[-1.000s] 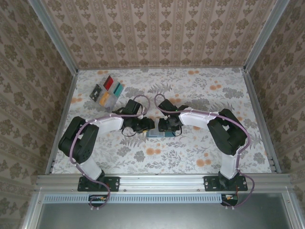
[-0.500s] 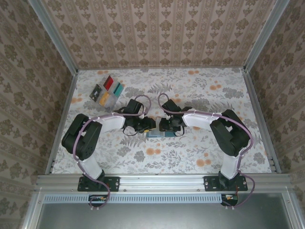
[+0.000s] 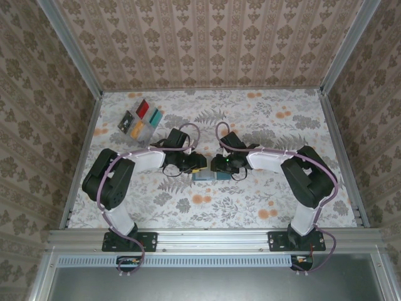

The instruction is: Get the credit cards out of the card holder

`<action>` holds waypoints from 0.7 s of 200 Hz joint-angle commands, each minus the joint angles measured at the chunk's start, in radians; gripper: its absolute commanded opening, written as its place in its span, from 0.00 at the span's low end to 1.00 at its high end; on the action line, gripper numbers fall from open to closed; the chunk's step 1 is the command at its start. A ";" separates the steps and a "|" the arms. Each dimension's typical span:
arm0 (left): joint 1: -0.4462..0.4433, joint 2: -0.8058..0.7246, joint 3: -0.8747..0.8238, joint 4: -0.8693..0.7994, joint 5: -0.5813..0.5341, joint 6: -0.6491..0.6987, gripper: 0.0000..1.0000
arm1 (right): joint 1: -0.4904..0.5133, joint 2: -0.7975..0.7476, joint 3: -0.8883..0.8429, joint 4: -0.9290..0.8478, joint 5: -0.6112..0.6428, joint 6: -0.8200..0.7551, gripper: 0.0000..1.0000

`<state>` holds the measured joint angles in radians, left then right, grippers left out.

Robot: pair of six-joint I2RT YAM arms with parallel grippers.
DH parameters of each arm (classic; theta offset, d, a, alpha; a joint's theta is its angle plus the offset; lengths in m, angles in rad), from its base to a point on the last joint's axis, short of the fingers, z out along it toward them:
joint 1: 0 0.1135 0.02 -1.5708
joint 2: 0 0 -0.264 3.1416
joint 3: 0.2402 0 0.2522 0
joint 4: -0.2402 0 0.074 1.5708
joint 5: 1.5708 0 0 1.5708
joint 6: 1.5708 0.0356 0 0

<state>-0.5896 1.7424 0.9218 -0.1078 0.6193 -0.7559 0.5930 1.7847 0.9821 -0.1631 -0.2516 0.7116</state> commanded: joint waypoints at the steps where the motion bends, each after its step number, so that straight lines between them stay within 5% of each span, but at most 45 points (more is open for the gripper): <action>1: -0.007 0.021 0.022 0.008 0.031 0.008 0.36 | -0.011 -0.050 -0.023 0.046 -0.022 0.029 0.38; 90: -0.044 0.057 0.089 0.097 0.106 0.007 0.35 | -0.060 -0.292 -0.153 0.142 0.055 0.105 0.45; 140: -0.094 0.155 0.195 0.039 0.057 0.016 0.44 | -0.082 -0.439 -0.218 0.108 0.156 0.099 0.50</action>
<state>-0.6601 1.8412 1.0618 -0.0288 0.6960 -0.7593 0.5224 1.4021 0.7986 -0.0513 -0.1585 0.7971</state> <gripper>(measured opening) 0.427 0.494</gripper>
